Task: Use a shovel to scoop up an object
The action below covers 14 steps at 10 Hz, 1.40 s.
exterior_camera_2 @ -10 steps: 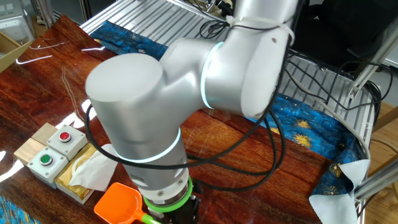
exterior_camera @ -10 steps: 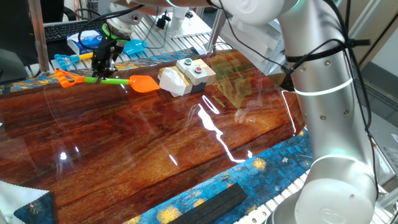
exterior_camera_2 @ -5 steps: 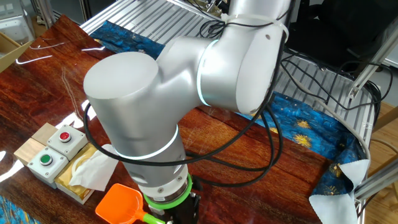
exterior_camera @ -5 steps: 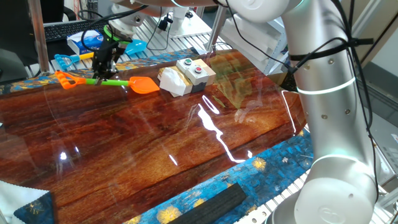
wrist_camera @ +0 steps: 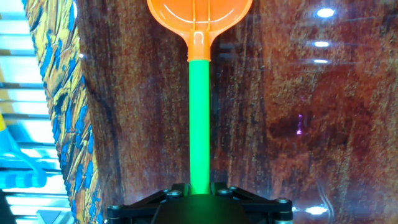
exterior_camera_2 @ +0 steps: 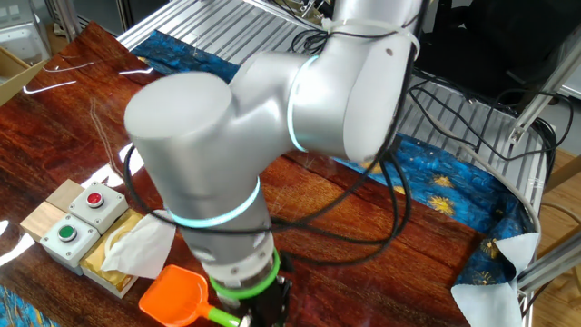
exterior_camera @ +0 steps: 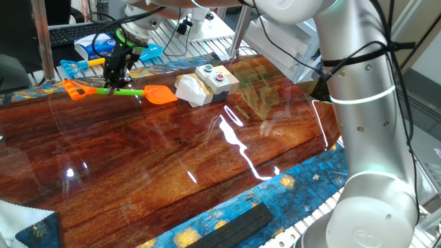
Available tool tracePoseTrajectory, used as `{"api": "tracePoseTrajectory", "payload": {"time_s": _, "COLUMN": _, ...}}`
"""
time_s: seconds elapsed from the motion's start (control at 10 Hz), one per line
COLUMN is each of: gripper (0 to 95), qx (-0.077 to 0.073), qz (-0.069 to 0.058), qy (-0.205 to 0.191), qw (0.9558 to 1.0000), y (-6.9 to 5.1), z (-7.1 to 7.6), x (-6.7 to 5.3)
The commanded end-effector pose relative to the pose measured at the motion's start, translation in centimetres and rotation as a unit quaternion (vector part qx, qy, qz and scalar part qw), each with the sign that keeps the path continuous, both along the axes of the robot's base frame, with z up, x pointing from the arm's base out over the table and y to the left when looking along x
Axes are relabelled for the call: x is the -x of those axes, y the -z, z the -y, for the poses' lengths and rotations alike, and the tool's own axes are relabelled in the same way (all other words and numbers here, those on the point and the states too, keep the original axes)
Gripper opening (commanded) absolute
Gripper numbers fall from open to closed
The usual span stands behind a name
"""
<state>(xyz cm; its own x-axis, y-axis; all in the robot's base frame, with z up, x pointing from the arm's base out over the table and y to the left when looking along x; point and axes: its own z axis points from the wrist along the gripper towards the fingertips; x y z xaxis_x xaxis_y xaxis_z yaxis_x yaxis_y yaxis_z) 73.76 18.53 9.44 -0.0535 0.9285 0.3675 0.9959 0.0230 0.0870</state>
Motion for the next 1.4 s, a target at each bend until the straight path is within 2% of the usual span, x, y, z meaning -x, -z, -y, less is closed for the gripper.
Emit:
{"api": "tracePoseTrajectory", "payload": {"time_s": 0.1, "gripper": 0.0, "qx": -0.006, "qz": -0.004, "qy": 0.001, "qw": 1.0000, "y": -0.1, "z": 0.4, "x": -0.1}}
{"api": "tracePoseTrajectory", "payload": {"time_s": 0.2, "gripper": 0.0, "qx": -0.024, "qz": -0.001, "qy": 0.000, "qw": 0.9997, "y": -0.2, "z": 0.9, "x": 0.2}}
{"api": "tracePoseTrajectory", "payload": {"time_s": 0.4, "gripper": 0.0, "qx": -0.022, "qz": 0.003, "qy": -0.010, "qw": 0.9997, "y": -0.4, "z": 1.0, "x": 0.3}}
{"api": "tracePoseTrajectory", "payload": {"time_s": 0.9, "gripper": 0.0, "qx": -0.018, "qz": 0.031, "qy": -0.045, "qw": 0.9984, "y": -0.5, "z": 1.9, "x": 0.9}}
{"api": "tracePoseTrajectory", "payload": {"time_s": 1.1, "gripper": 0.0, "qx": -0.018, "qz": 0.033, "qy": -0.040, "qw": 0.9985, "y": -0.3, "z": 2.2, "x": 0.9}}
{"api": "tracePoseTrajectory", "payload": {"time_s": 1.4, "gripper": 0.0, "qx": -0.021, "qz": 0.028, "qy": -0.009, "qw": 0.9994, "y": 0.1, "z": 3.0, "x": 0.8}}
